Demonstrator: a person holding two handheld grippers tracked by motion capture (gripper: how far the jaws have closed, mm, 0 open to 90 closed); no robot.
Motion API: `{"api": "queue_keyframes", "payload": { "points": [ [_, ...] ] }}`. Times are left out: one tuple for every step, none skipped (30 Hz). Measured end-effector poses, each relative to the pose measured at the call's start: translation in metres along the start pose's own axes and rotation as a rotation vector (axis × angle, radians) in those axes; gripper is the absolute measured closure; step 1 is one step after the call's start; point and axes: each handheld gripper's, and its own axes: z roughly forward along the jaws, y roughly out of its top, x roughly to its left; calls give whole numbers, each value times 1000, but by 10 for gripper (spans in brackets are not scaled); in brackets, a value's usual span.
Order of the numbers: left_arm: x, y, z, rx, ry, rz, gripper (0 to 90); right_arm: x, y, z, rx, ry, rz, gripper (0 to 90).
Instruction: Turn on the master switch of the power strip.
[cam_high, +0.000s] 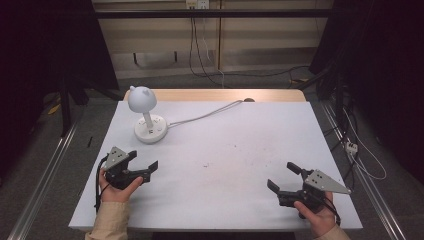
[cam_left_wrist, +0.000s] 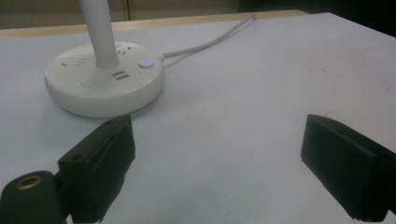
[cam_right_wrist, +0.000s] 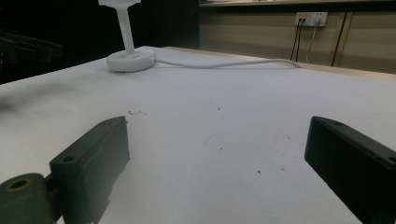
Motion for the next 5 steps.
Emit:
{"api": "queue_keyframes", "payload": {
  "points": [
    [0, -1, -1, 2, 4, 3, 96, 0, 0, 0, 0, 0, 0, 61],
    [1, -1, -1, 5, 4, 8, 95, 0, 0, 0, -2, 0, 6, 61],
    [2, -2, -2, 7, 7, 7, 91, 0, 0, 0, -2, 0, 6, 61],
    [2, -2, -2, 6, 8, 2, 86, 0, 0, 0, -3, -1, 5, 61],
    [2, -3, -2, 9, 8, 0, 79, 0, 0, 0, 0, 0, -1, 61]
  ]
}}
